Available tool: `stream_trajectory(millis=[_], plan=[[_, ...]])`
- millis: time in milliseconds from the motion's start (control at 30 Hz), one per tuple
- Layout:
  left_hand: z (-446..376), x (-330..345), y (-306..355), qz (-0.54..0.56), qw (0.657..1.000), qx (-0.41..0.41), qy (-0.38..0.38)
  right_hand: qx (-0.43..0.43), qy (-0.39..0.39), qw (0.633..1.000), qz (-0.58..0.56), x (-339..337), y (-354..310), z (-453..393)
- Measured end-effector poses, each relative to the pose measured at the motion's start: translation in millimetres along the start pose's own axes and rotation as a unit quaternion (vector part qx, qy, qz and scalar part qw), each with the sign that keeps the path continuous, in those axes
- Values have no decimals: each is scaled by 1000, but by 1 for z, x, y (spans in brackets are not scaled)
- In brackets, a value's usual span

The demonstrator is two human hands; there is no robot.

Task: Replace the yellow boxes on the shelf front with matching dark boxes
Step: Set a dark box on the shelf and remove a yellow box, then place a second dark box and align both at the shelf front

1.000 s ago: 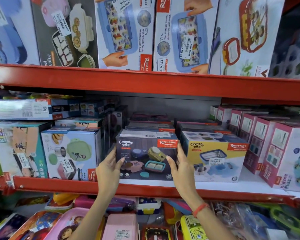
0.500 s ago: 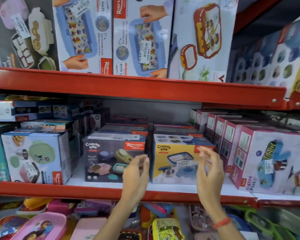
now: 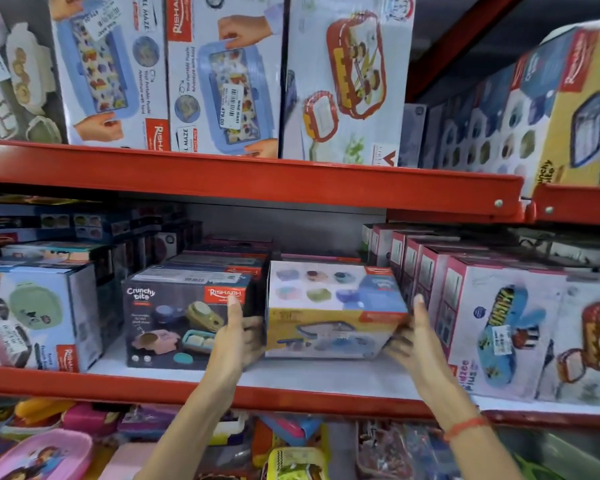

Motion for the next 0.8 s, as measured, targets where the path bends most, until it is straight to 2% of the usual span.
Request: stream_trajectory(millis=[133, 367, 533, 800], plan=[[-2, 7, 19, -16, 999, 38, -22, -63, 1, 997, -37, -13, -24, -9], [-12, 23, 32, -108, 983, 120, -92, -180, -34, 981, 58, 0, -40, -13], [-16, 14, 6, -121, 976, 176, -47, -212, -16, 972, 96, 8, -7, -7], [-23, 7, -28, -127, 972, 199, -14, -219, 42, 966, 134, 23, 19, -5]])
Point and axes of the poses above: each hand's wrist, its own z-axis away from the middle knuckle, its own x-axis out of the palm, y = z × x, the point moved 4 cm from there along -z, towards the middle knuckle, and after that the axes turned 14 degrees about z, right-handed, at the moved point
